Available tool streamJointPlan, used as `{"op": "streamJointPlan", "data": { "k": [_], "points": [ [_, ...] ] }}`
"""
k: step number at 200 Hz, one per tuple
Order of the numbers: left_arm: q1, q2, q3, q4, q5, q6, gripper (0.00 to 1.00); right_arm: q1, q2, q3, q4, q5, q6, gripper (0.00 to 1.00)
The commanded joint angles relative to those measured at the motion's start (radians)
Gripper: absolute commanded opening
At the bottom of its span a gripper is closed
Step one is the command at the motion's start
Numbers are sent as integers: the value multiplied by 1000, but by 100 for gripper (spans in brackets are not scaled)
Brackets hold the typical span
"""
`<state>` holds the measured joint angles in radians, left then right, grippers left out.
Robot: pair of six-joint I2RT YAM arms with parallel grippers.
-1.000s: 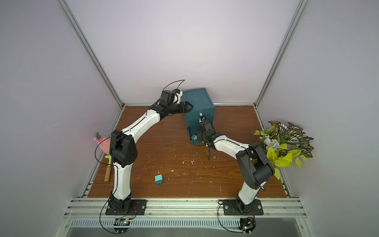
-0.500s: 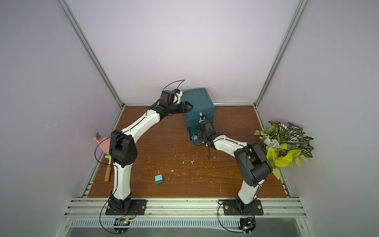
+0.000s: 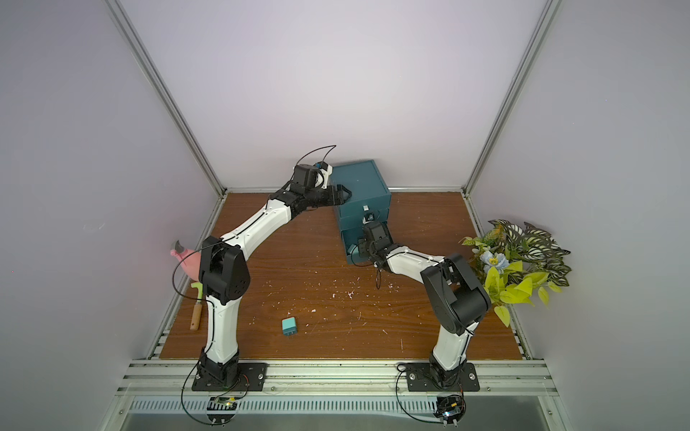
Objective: Place the plugs into the drawer by color
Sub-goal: Place the plug in the drawer.
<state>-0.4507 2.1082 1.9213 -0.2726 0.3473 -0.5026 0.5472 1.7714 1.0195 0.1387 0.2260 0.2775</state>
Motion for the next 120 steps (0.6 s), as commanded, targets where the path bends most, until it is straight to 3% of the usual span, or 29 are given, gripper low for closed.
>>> {"op": "streamJointPlan", "data": {
  "k": [1,36,68,96,120],
  "points": [
    [6,13,-35,-118,-19,19,86,-5,-37,-8,15,-16,-1,60],
    [7,7,-35,-118,-26,24,86,-6,-103,-8,-27,-47,-23,64],
    [7,4,-35,-117,-32,27,86,33,-234,-97,0,-186,-70,64],
    [9,1,-36,-119,-36,27,86,196,-299,-199,59,-193,-90,65],
    [8,0,-34,-118,-34,24,86,371,-230,-187,78,-185,-104,64]
  ]
}}
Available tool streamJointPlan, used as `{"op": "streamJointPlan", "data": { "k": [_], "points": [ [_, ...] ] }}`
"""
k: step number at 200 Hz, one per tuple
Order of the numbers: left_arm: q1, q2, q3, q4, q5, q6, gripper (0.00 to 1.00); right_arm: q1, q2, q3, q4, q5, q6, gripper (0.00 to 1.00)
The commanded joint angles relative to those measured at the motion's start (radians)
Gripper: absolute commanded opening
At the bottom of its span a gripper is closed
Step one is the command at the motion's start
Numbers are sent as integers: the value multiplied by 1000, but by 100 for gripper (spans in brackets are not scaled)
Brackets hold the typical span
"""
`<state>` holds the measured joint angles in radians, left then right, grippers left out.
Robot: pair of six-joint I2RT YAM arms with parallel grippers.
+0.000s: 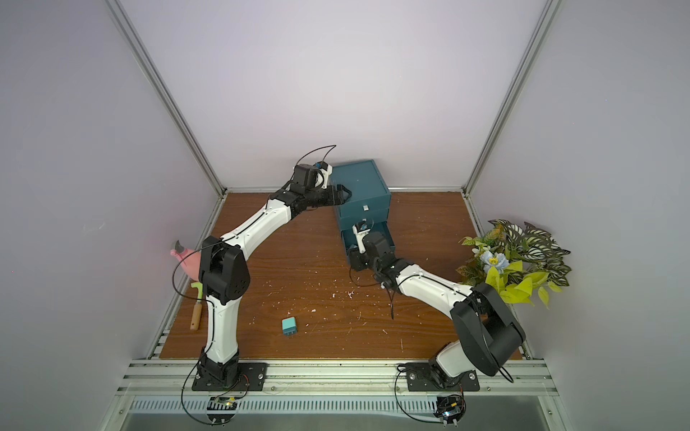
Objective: Place the plugs into the drawer by color
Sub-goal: Place the plug in the drawer, then pick up the plug from the center of the board.
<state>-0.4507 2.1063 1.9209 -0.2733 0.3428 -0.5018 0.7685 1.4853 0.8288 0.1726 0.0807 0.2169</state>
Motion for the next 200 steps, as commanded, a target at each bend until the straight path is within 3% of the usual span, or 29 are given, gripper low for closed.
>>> {"op": "streamJointPlan", "data": {
  "k": [1,52,122,200],
  "points": [
    [9,2,-33,-117,-30,24,86,156,60,5,44,-40,-44,64],
    [8,-15,-41,-118,-39,31,86,383,253,172,2,-37,-162,64],
    [7,-29,-43,-118,-36,32,86,397,423,457,-281,-238,-22,64],
    [9,-31,-41,-119,-38,32,87,475,665,864,-777,-63,-9,69]
  ]
}}
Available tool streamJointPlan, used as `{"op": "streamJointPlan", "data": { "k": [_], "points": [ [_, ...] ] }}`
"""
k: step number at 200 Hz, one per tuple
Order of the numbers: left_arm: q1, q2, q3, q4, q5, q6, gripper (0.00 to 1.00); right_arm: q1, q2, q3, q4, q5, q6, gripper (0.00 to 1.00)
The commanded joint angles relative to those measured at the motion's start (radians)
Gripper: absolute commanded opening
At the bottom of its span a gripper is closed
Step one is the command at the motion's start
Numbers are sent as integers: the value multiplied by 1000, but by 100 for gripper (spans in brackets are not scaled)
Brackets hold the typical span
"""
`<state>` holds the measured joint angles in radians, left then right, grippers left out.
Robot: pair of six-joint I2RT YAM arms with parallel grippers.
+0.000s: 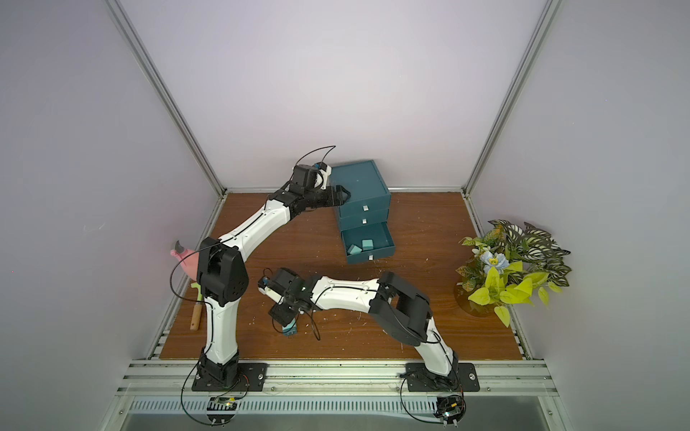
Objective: Place the plugs into the drawer by color
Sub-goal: Pick up the plug from the center of the board.
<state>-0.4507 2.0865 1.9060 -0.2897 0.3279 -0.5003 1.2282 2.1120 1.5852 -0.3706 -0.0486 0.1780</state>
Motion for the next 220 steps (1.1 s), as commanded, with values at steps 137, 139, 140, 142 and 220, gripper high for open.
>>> {"op": "streamJointPlan", "data": {
  "k": [137,139,140,142,220],
  "points": [
    [9,-19,-26,-104,-20,31,87,25,20,92,-292,126,73,71],
    [9,-19,-26,-103,-21,32,87,26,16,90,-291,127,73,71],
    [9,-19,-26,-103,-20,31,87,25,16,88,-291,127,74,71],
    [10,-19,-26,-103,-20,32,87,26,14,86,-290,127,75,71],
    [9,-20,-25,-104,-20,29,87,25,-60,-3,-261,139,108,79]
  ]
}}
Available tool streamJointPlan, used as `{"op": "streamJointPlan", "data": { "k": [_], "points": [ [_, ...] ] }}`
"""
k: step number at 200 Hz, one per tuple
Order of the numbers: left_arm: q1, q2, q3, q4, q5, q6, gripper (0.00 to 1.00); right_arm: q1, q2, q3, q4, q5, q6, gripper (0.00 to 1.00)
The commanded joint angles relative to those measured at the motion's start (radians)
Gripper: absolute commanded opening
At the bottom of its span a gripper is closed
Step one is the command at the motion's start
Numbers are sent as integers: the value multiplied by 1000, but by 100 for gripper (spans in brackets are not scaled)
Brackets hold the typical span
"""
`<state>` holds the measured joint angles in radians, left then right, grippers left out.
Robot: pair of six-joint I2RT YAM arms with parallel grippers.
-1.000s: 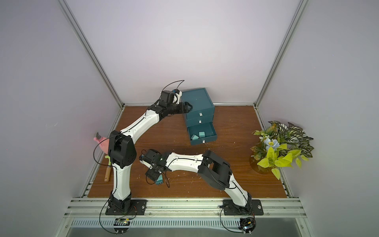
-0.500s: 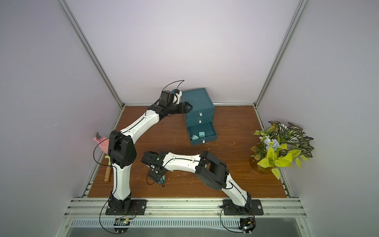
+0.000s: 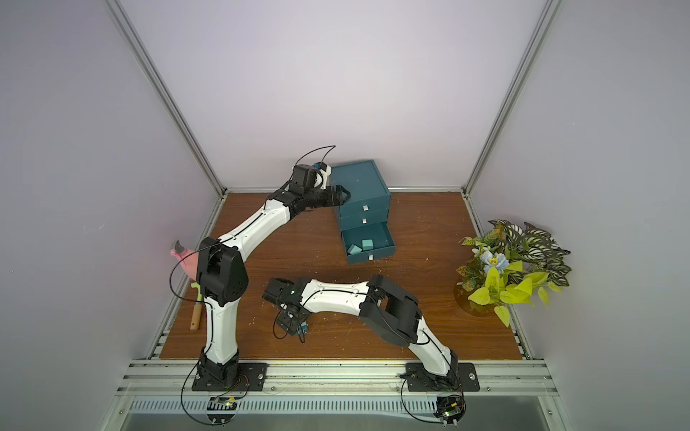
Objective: Place the plugs into the drawer by color
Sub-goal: Pick up the plug from the center of the board.
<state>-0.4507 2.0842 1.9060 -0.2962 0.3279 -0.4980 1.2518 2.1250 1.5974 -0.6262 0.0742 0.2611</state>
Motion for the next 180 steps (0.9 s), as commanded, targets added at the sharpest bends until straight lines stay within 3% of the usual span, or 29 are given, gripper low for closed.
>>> {"op": "streamJointPlan", "data": {
  "k": [1,103,180],
  "points": [
    [9,-18,-25,-97,-20,27,87,1,-74,-16,-5,16,25,79],
    [7,-24,-27,-95,-14,26,87,-4,-171,-157,51,-18,71,76],
    [6,-21,-27,-95,-14,25,87,-8,-197,-204,82,-28,87,62]
  ]
}}
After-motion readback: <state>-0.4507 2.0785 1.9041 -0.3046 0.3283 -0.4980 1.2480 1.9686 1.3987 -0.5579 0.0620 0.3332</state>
